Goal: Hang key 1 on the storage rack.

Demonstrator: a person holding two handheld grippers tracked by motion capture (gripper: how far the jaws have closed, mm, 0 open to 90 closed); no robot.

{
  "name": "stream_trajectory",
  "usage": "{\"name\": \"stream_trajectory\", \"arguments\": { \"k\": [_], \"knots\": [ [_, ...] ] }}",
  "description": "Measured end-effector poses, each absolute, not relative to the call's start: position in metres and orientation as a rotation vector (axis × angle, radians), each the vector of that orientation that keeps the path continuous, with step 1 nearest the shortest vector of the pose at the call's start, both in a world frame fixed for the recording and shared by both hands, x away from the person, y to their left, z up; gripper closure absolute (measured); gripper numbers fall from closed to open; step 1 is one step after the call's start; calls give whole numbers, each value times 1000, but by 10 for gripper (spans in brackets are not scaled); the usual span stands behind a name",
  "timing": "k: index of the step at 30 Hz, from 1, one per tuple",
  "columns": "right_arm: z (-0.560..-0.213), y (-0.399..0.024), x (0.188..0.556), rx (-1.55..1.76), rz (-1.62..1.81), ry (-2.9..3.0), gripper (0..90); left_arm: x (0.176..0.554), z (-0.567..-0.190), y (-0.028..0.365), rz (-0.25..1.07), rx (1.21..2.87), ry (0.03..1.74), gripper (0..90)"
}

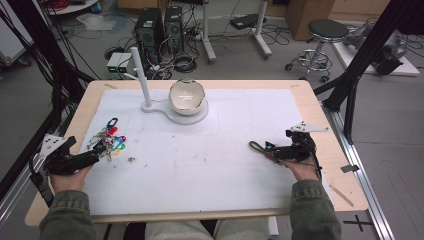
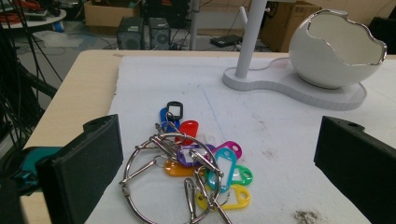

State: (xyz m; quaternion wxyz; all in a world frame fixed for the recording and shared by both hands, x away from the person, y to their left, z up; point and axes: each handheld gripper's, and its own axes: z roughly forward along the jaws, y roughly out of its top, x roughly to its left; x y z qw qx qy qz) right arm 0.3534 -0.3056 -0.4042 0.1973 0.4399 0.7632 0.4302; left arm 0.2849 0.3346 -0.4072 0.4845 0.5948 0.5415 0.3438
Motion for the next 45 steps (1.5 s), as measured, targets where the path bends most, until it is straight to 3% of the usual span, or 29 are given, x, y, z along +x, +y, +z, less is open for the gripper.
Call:
{"name": "stream_trajectory", "arguments": {
  "k": [18, 22, 23, 27, 39, 43, 45],
  "knots": [
    [-421, -307, 361, 1272, 1008, 2345, 18, 285, -407, 335, 834, 1457, 1317, 17],
    [-422, -308, 361, 1258, 1004, 2371, 82, 286, -408, 334, 832, 1458, 1320, 17],
    [-421, -310, 361, 1257, 1029, 2399, 199, 286, -408, 334, 833, 1457, 1320, 17],
    [-422, -310, 362, 1264, 1015, 2419, 285, 286, -408, 334, 832, 1459, 1319, 17],
    [-427, -308, 364, 1272, 970, 2444, 428, 286, -408, 333, 833, 1466, 1320, 17],
    [-428, -305, 364, 1269, 936, 2459, 505, 286, -408, 333, 838, 1470, 1323, 17],
    [-430, -302, 364, 1244, 899, 2479, 595, 286, -408, 333, 839, 1477, 1321, 17]
  ]
}}
